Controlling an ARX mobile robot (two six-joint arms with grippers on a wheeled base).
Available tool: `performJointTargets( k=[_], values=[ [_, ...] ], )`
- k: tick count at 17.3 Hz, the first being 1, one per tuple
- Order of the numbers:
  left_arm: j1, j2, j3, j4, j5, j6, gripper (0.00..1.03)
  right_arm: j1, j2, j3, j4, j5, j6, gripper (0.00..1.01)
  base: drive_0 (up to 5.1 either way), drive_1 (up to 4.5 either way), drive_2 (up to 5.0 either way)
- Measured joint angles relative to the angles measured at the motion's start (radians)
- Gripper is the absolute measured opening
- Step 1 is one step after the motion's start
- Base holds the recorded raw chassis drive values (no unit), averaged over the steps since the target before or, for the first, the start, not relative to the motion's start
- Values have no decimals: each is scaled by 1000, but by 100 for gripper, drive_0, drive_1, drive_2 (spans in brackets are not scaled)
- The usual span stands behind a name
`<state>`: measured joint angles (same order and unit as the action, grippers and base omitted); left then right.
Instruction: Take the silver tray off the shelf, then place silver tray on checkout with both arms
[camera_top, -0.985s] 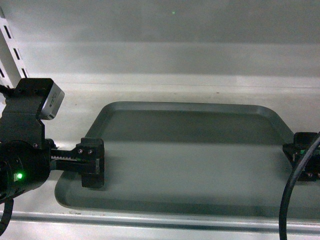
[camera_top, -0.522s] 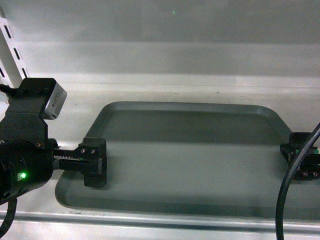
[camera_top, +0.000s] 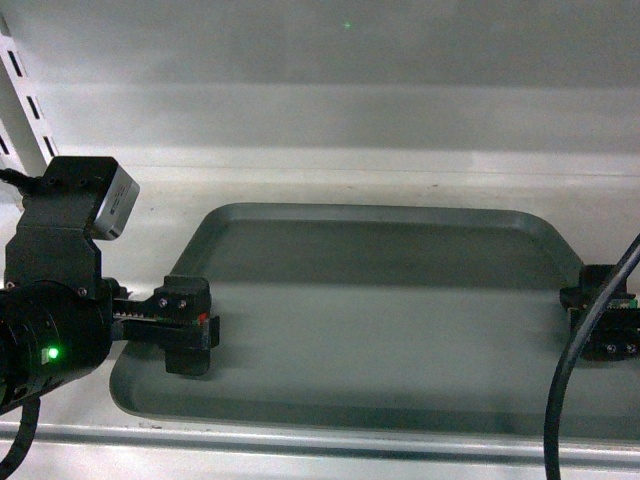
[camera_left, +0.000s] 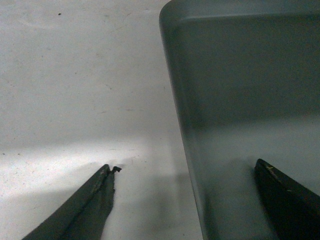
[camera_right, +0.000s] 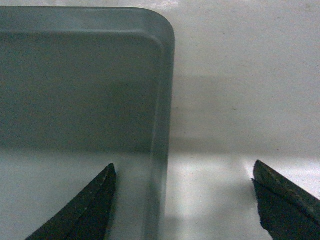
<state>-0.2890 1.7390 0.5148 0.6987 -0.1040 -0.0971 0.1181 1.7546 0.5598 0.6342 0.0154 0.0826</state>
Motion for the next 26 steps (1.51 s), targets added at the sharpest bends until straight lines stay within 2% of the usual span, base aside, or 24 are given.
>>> performJointTargets(
  k=[1,5,7,8,10,11,20,26],
  values=[
    [-5,0,0,2,0,0,70,7,0,0,2,0,0,67,0,0,0],
    [-18,0,-6,13,0,7,41,13,0,-3,8,-1,0,39,0,0,0],
    [-22,0,-7,15,-6,17,16,21,0,-11,20,-4,0,13,0,0,0],
    [-21,-1,-9,21,-2,-2,6,25,0,-13,25,0,26,5,0,0,0],
    [-21,-2,-10,20,-2,-50,4,25,-1,-14,26,-4,67,3,0,0,0],
    [-22,-3,-10,19,-2,-57,4,25,-4,-14,24,-6,74,3,0,0,0],
    [-26,-141,-18,-91,-2,-58,3,27,-156,-30,-69,15,61,3,0,0,0],
    [-37,-291,-17,-182,-23,-27,3,28,-320,-30,-161,14,47,3,0,0,0]
  ],
)
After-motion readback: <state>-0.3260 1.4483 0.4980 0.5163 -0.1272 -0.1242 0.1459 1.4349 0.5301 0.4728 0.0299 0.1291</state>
